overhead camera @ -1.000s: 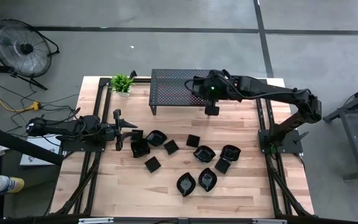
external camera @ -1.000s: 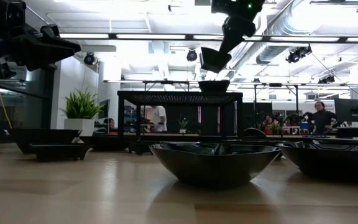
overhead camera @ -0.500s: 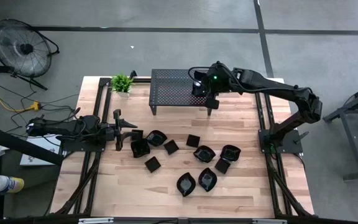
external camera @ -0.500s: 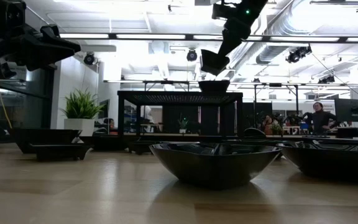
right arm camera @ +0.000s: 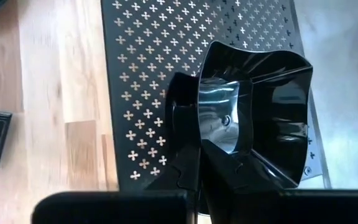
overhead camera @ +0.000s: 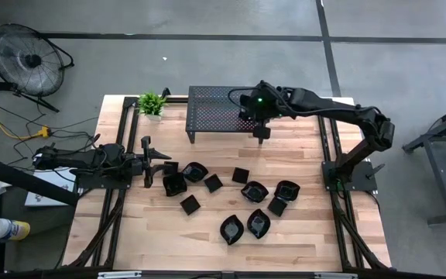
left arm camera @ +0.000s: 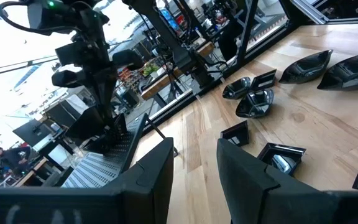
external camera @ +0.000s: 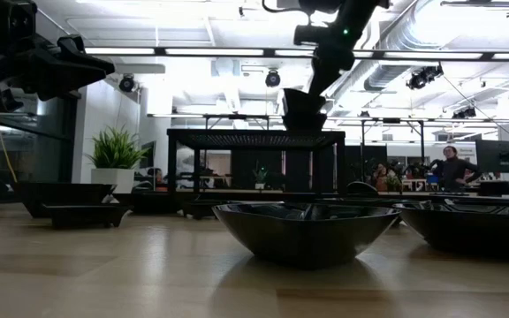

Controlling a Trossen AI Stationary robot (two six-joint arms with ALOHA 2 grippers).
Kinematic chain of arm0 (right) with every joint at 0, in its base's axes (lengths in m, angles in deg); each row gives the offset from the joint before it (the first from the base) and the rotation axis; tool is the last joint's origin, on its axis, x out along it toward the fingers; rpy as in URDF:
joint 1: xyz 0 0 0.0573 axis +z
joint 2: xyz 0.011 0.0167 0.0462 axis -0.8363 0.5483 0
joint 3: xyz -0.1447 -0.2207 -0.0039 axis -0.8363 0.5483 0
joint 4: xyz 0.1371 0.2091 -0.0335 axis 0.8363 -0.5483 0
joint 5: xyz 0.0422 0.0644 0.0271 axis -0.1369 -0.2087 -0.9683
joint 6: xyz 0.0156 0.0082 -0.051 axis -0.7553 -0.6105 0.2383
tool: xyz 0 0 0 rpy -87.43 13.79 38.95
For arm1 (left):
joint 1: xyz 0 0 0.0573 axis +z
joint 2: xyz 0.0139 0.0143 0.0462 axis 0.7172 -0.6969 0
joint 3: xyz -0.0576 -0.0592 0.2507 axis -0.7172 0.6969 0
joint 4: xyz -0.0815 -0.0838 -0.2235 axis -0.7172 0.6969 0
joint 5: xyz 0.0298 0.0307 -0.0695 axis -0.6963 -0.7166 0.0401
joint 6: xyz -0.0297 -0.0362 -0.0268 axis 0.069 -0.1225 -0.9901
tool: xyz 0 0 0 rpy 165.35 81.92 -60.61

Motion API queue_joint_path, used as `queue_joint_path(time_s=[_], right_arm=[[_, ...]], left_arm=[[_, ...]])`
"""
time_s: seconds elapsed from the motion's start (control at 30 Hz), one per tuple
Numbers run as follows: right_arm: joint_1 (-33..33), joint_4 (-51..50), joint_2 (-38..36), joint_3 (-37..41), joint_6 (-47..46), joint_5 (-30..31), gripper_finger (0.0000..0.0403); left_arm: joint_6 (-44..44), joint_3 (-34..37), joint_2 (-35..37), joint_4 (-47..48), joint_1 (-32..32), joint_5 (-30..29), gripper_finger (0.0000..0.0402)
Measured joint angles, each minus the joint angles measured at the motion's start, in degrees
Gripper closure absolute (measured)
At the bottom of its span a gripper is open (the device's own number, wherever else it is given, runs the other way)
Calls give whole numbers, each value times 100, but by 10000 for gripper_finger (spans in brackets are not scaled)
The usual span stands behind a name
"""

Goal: Pick & Place Mini shaped plates
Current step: Stack the distorted square plate on top of the distorted square plate on the shelf

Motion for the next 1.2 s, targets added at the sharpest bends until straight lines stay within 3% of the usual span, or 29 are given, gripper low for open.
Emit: queue_joint_path(time_s=[0.57,1.2], right_arm=[[2,-411,-9,0,86,-23,392],[2,-188,-17,0,0,-68,315]], left_arm=[[0,0,-2,-2,0,2,282],[0,0,0,-2,0,0,282]])
